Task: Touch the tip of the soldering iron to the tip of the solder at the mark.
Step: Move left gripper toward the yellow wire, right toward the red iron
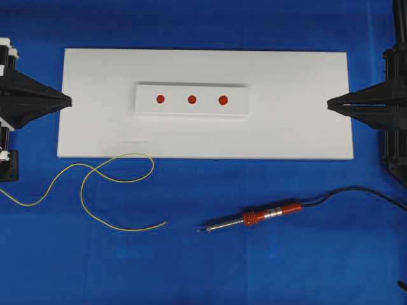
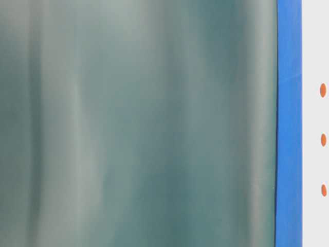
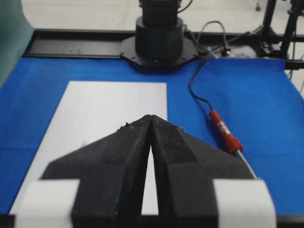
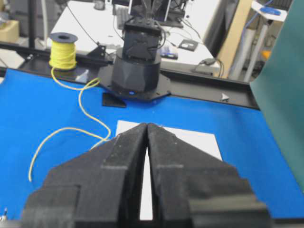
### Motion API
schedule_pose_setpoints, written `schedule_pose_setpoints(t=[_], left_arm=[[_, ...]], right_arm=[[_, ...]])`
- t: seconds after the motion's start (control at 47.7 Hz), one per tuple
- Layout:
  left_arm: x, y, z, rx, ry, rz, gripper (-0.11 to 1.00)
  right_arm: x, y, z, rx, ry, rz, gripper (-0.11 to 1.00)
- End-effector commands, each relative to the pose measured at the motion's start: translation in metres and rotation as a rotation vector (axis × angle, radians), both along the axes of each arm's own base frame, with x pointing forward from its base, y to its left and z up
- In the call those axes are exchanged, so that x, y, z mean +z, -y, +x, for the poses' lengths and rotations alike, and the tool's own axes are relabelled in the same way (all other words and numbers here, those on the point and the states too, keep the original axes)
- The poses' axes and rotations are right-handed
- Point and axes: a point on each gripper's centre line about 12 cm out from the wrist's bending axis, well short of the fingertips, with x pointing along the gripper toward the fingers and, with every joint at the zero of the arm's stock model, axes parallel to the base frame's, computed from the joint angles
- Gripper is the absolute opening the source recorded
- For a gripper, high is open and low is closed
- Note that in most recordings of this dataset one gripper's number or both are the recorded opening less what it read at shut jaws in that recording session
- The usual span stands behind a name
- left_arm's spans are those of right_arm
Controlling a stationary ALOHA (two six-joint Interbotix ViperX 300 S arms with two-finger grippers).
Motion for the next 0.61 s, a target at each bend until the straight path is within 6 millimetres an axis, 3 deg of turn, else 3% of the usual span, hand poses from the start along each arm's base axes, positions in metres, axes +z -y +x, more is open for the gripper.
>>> schedule_pose_setpoints(t=[0.0, 0.126, 0.398, 0.503, 0.587], left_arm=[[0.001, 0.001, 0.004, -0.008, -0.023, -0.035, 0.01], [-0.003, 0.003, 0.004, -0.020, -0.050, -0.073, 0.01], [-0.018, 0.024, 0.009, -0.116, -0.116, -0.061, 0.01], [-0.035, 0.032, 0.013, -0.149, -0.169, -0.076, 0.01], [-0.044, 0.039, 0.015, -0.180, -0.191, -0.084, 0.02]], right_arm=[[0.005, -0.001, 0.004, 0.004, 0.002, 0.015, 0.00], [-0.001, -0.005, 0.010, 0.026, -0.082, 0.033, -0.06], [-0.021, -0.033, 0.019, 0.150, -0.189, 0.083, -0.04], [-0.035, -0.042, 0.024, 0.180, -0.249, 0.107, 0.05], [-0.046, -0.048, 0.030, 0.195, -0.297, 0.135, 0.22]])
